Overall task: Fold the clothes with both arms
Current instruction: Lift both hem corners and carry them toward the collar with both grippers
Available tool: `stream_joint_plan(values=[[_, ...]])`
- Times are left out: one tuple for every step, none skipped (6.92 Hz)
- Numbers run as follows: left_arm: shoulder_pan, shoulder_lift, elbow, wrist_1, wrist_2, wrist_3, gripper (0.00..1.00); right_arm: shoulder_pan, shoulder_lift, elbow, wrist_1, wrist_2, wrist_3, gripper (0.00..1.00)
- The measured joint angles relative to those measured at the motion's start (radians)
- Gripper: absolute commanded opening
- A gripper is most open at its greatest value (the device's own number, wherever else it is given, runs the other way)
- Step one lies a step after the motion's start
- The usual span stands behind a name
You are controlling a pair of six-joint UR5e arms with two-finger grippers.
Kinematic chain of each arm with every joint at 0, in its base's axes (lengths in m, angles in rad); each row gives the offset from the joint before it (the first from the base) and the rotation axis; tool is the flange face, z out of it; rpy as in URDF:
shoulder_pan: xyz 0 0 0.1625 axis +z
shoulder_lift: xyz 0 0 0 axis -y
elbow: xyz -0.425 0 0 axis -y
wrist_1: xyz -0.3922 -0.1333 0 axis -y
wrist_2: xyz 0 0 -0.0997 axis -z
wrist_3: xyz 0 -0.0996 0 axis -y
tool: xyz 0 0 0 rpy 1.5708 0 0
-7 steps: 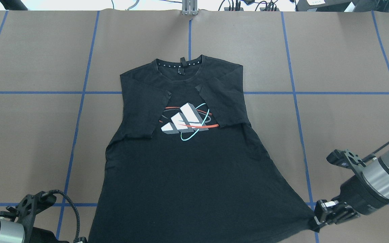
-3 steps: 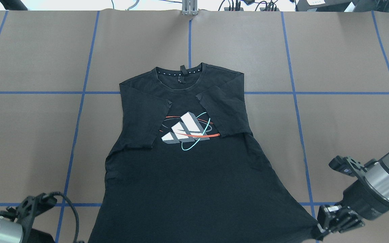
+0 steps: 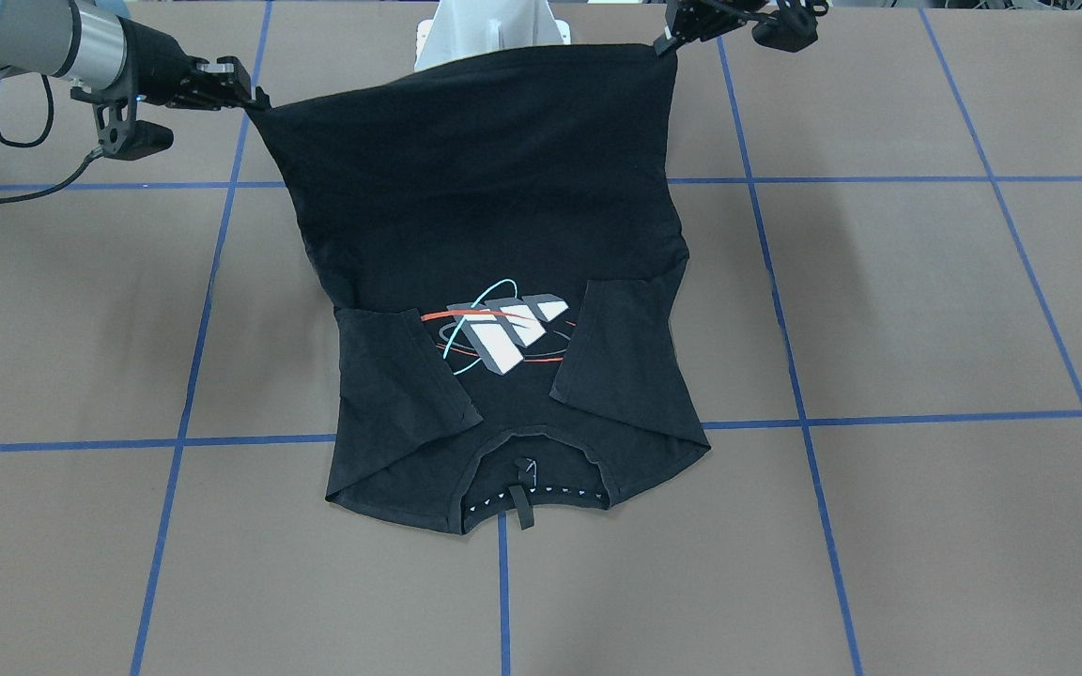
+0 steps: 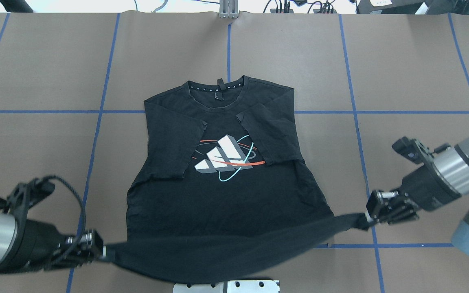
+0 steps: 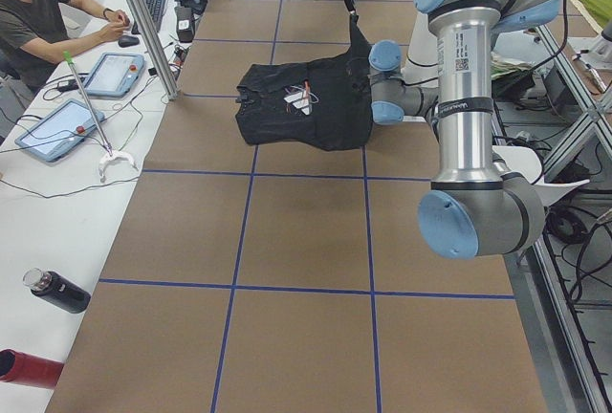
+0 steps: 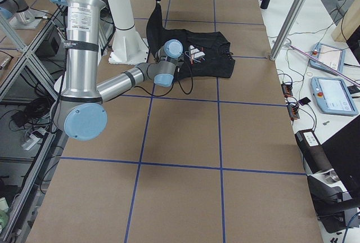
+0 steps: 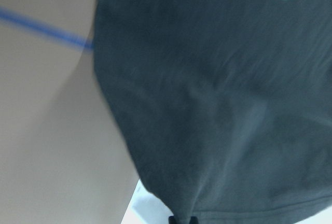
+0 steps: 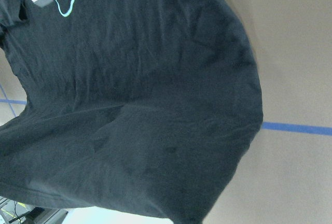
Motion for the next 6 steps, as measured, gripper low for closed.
stream_joint_plan(values=[[-0.065,-0.065,0.065,0.0,0.003,0.024,0.0,0.054,0.052,-0.042,0.001,-0.001,-0.005,0.0],[-0.125,-0.119,0.134,0.0,0.003,0.044,0.0,0.101,0.11,-0.096,0.001,-0.003,-0.008,0.0],[-0.19,-0.146,0.178,0.0,0.002,0.083,0.0,0.138,0.169,-0.158,0.001,-0.015,-0.009,0.0],[-0.257,-0.156,0.205,0.002,-0.007,0.127,0.0,0.157,0.213,-0.211,0.001,-0.046,-0.015,0.0],[-0.317,-0.163,0.23,0.002,-0.023,0.163,0.0,0.166,0.254,-0.257,-0.001,-0.081,-0.026,0.0],[-0.363,-0.191,0.272,0.002,-0.03,0.187,0.0,0.176,0.3,-0.309,-0.001,-0.103,-0.033,0.0]])
